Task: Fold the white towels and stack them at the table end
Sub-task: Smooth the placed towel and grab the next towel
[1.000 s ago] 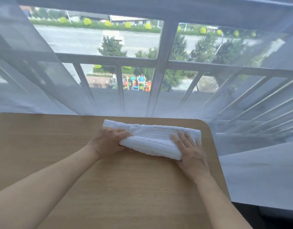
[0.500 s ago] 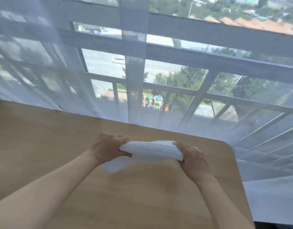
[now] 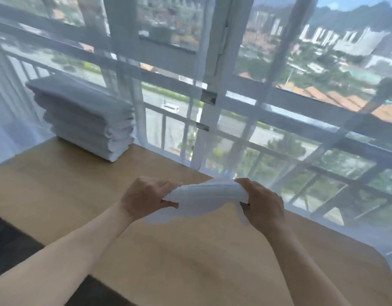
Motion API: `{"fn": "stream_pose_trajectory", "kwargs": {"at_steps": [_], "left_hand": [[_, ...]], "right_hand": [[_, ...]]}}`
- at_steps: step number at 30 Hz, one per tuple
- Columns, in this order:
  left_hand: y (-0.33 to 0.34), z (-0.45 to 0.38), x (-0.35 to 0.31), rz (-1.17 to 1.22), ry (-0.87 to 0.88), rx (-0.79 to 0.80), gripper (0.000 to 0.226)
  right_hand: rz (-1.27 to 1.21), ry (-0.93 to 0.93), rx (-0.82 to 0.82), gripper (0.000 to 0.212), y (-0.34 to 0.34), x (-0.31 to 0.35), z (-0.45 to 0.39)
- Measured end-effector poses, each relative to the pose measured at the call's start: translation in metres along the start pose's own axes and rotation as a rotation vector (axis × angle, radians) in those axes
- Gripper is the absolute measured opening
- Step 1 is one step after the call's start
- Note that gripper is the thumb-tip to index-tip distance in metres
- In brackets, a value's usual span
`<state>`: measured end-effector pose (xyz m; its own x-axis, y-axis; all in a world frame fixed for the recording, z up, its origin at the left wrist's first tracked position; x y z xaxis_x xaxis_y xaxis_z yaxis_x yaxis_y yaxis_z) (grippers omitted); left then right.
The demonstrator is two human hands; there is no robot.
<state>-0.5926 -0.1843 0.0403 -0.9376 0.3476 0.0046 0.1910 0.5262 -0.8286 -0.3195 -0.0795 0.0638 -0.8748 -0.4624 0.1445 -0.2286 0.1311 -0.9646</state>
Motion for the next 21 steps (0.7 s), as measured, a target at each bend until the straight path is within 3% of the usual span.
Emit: {"fn": "stream_pose_trajectory", "kwargs": {"at_steps": [4, 8, 12, 16, 21], "left_hand": [[-0.047, 0.053, 0.07, 0.019, -0.145, -0.022, 0.065], [-0.063, 0.093, 0.149, 0.057, -0.446, 0.128, 0.067], [-0.072, 0.114, 0.224, 0.139, -0.593, 0.181, 0.061], [-0.099, 0.107, 0.3, 0.167, -0.622, 0.133, 0.045], [-0.139, 0.07, 0.397, -0.047, -0.582, 0.039, 0.052]], "right_hand": [[-0.124, -0.05, -0.034, 0.042, -0.007, 0.098, -0.034], [-0.227, -0.072, -0.05, 0.037, -0.007, 0.178, -0.074], [-0.279, -0.104, -0.107, 0.036, -0.003, 0.237, -0.115], [-0.379, -0.082, -0.164, 0.037, 0.004, 0.274, -0.168], [-0.473, -0.037, -0.193, 0.035, 0.022, 0.319, -0.248]]}}
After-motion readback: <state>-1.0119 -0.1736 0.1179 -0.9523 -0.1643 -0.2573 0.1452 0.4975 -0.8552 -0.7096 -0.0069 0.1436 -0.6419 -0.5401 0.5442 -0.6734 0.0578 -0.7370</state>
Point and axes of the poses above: each hand's wrist, its own z-axis away from the middle knuckle, its own y-axis out of the palm, x = y × z, the point moved 4 cm from there along -z, towards the middle knuckle, and after that the axes turned 2 degrees about y, right-handed, at the moved point
